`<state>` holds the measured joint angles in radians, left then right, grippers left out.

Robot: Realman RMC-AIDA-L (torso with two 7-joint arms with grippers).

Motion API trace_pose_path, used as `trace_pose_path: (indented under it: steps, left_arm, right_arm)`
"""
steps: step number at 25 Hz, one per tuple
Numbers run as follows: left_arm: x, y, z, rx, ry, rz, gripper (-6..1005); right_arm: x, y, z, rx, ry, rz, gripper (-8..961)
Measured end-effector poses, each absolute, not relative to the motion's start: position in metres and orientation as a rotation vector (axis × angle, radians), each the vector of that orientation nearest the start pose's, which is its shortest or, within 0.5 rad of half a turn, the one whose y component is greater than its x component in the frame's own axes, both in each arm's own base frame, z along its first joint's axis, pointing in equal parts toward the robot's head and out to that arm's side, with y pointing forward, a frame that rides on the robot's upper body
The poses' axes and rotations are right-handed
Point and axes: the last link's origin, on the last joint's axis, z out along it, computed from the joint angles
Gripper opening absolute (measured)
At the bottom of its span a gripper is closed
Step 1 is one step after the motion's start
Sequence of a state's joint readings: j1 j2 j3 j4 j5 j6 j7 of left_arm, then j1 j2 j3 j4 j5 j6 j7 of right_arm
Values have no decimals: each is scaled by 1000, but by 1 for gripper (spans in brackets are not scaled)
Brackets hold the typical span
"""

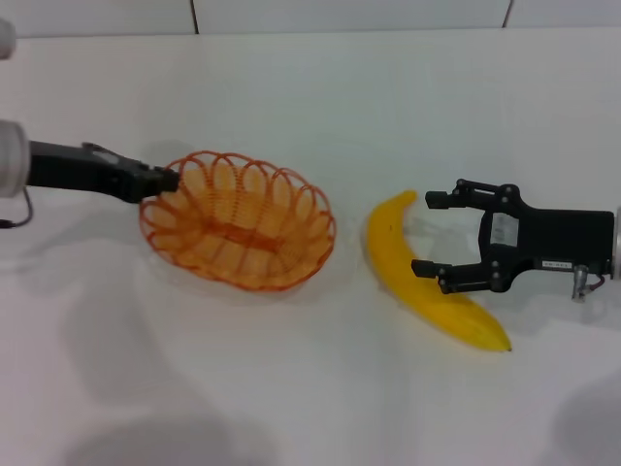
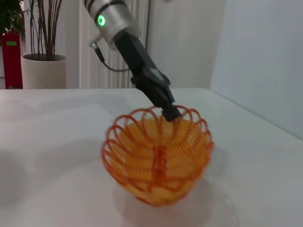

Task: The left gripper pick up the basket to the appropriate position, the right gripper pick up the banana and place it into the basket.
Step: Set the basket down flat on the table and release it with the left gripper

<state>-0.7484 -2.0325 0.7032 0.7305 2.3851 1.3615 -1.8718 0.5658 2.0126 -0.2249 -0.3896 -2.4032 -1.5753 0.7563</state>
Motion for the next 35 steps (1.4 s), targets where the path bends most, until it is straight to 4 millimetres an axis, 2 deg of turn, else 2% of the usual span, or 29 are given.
trace_pose_path:
  steps: [2,9,22,27,35]
  left_arm:
    - [-241,405,7,-2628,-980,-182,61]
    - [-245,415,-12,-2571,-1027,-124,69]
    - [-240,416,-20,-2549,-1090,-193,84]
    - [-244,408,-27,-2551,-1144,-251,90]
    - [-249,409,-22,-2523,-1157,-254,100]
  right_arm:
    - [310,305,-5,-2717,161,552,890]
    - [304,309,-8,-2723,143,563,891]
    - [304,309,-8,-2716,142,568,890]
    - [304,310,-8,-2714,143,569,891]
    - [304,309,-8,-2715,144,572,891]
